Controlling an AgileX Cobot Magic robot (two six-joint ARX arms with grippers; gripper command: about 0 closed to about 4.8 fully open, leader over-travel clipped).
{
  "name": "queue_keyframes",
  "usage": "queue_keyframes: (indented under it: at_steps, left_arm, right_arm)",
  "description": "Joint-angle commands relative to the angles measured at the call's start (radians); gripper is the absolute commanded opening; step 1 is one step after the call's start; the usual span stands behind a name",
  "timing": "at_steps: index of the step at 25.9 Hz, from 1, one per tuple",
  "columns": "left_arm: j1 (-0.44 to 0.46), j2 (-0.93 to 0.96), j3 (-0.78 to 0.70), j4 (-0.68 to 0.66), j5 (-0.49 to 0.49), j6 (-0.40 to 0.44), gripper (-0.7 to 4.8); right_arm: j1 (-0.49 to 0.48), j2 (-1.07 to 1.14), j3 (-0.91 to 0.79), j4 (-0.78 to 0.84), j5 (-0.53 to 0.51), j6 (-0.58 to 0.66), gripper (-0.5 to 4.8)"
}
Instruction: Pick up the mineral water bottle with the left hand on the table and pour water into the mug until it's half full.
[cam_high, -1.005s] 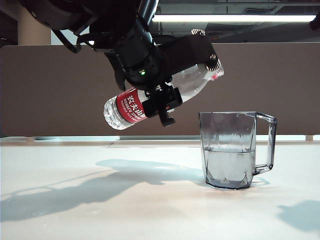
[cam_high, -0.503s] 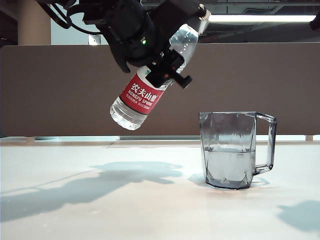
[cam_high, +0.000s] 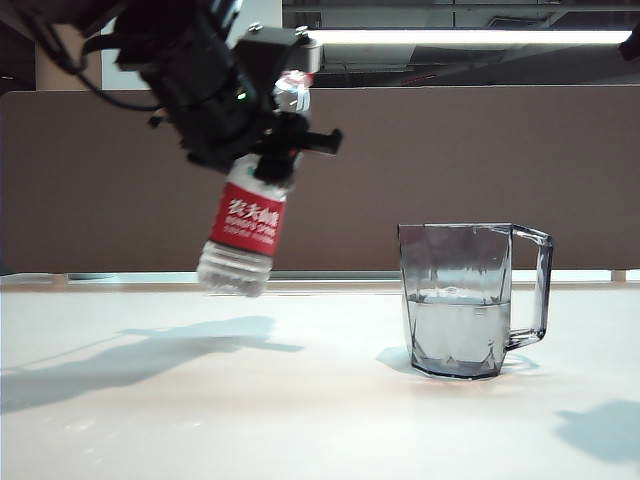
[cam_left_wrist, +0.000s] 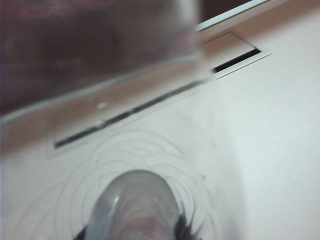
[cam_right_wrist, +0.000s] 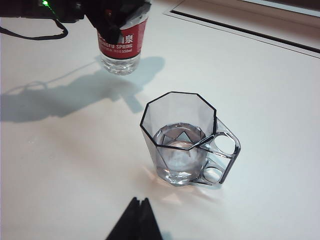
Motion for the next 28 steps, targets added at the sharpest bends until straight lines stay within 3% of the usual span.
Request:
queue_keyframes:
  at_steps: [1, 7, 25, 26, 28]
  left_arm:
    - [0.053, -0.068, -0.085, 0.066, 0.068, -0.076, 1.20]
    - [0.158, -0.195, -0.326, 0.293, 0.250, -0.108, 1.20]
    - [0.167, -0.105, -0.352, 0.363, 0.258, -0.089, 1.21]
    - [0.167, -0.105, -0.352, 0.359, 0.258, -0.088, 1.25]
    - [0.167, -0.106, -0.352, 0.360, 0.263, -0.085, 2.05]
  right_arm:
    - [0.000, -0.001, 0.008, 0.022, 0.001, 0.003, -0.02]
    - [0.000, -0.001, 0.008, 0.022, 0.001, 0.003, -0.02]
    - [0.000, -0.001, 0.008, 0.023, 0.001, 0.003, -0.02]
    - [0.000, -0.001, 0.008, 0.023, 0.001, 0.003, -0.02]
    - [0.000, -0.001, 0.008, 0.025, 0.001, 0.003, -0.02]
